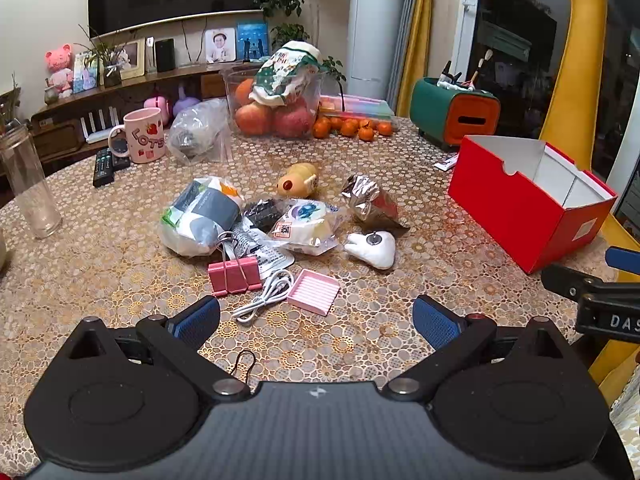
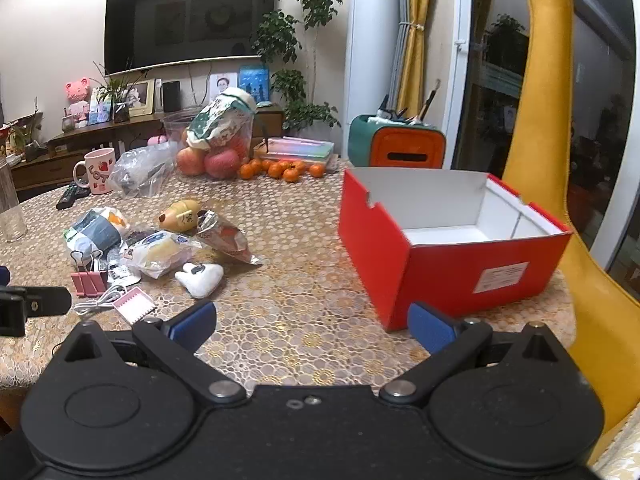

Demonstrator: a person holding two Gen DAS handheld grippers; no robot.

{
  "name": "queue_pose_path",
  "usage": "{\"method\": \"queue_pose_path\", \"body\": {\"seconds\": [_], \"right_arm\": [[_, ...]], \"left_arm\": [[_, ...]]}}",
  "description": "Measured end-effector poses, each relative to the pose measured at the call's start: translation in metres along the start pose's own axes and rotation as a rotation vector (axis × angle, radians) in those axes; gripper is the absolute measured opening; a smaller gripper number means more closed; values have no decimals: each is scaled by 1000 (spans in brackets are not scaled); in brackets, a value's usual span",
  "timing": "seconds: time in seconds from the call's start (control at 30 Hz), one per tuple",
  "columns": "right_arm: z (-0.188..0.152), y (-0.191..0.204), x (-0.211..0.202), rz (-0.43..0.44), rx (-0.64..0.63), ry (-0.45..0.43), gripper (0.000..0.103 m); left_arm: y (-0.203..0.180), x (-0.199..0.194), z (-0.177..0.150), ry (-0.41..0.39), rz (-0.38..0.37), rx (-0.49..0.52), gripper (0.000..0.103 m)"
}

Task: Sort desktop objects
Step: 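Reach the right gripper to the white heart plush while the left gripper approaches the pink binder clip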

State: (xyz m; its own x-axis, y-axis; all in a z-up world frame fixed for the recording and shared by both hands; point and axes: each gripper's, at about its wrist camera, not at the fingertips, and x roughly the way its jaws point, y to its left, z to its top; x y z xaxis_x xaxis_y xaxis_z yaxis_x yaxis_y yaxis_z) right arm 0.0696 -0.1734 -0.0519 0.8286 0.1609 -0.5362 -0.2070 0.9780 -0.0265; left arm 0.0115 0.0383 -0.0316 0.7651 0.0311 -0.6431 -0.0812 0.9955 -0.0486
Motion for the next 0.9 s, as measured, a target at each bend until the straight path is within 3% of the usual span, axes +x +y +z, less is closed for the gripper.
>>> {"method": "queue_pose_path", "body": {"seconds": [0.37, 0.6, 0.9], "right_arm": [[12, 18, 42, 21, -38, 17, 102], [15, 30, 72, 37, -65, 44, 101], [18, 48, 115, 38, -95, 71, 99]], "left_arm": [[19, 33, -1, 11, 26, -11, 103], [34, 61, 0, 20, 83, -5, 103], [60, 99, 11, 28, 125, -71, 103]]}}
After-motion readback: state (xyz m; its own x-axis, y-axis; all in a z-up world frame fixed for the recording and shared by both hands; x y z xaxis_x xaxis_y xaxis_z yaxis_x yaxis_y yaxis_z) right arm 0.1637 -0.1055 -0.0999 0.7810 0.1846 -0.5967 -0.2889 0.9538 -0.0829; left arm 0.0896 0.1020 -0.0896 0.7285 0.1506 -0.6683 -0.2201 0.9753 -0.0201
